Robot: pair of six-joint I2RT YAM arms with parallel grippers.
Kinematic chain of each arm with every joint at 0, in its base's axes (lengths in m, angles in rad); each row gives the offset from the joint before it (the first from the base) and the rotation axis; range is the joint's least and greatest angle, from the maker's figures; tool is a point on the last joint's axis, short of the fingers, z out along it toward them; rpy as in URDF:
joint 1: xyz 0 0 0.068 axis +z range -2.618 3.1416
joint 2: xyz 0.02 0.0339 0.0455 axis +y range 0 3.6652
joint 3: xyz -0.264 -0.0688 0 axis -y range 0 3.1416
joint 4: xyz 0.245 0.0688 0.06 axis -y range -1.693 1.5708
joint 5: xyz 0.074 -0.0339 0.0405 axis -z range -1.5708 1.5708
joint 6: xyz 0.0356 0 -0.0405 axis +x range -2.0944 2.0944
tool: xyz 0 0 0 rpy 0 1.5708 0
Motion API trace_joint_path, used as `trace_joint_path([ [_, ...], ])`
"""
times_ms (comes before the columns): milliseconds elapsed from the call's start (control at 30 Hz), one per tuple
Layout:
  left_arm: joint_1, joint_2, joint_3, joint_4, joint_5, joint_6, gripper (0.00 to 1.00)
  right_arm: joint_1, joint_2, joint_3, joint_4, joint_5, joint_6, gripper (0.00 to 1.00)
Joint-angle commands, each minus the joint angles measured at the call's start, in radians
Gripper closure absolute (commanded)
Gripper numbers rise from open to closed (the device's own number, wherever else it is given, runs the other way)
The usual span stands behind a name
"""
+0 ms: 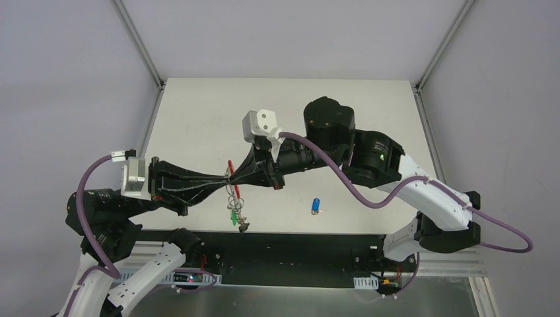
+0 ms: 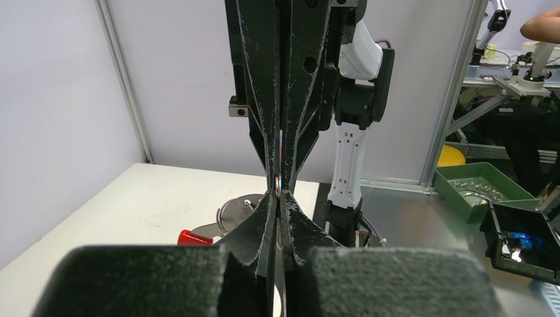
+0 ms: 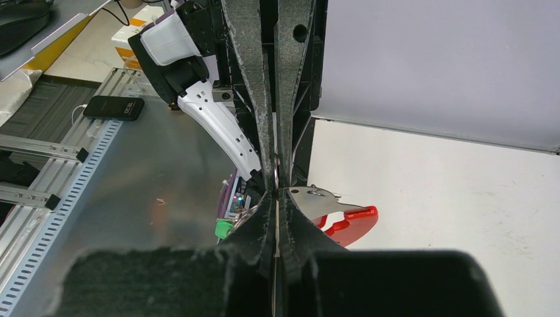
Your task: Put the keys on the keyring
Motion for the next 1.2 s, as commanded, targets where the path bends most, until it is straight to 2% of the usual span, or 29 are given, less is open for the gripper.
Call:
trace_joint_path([
  [0,-0.002,0.037,0.004,0.005,0.073,-0.005,1.0,-0.005,-0.024,-0.013,0.101,0.006,0.034,1.0],
  [100,-0.002,0.043,0.031,-0.042,0.098,0.008,0.99,-0.009,-0.044,-0.046,0.103,0.013,0.051,1.0],
  [333,-0.002,0.032,0.065,-0.127,0.08,0.034,0.83,-0.01,-0.152,-0.201,0.143,0.037,0.02,1.0],
  [667,-0.003,0.024,0.066,-0.134,0.087,-0.031,0.78,-0.002,-0.322,-0.461,0.196,0.153,-0.077,1.0],
  [933,-0.002,0.051,0.038,-0.166,0.047,-0.011,0.78,0.062,-0.488,-0.777,0.377,0.336,-0.292,1.0],
  [1167,-0.002,0.102,0.018,-0.185,0.028,0.003,0.78,0.16,-0.554,-0.938,0.459,0.581,-0.518,1.0],
])
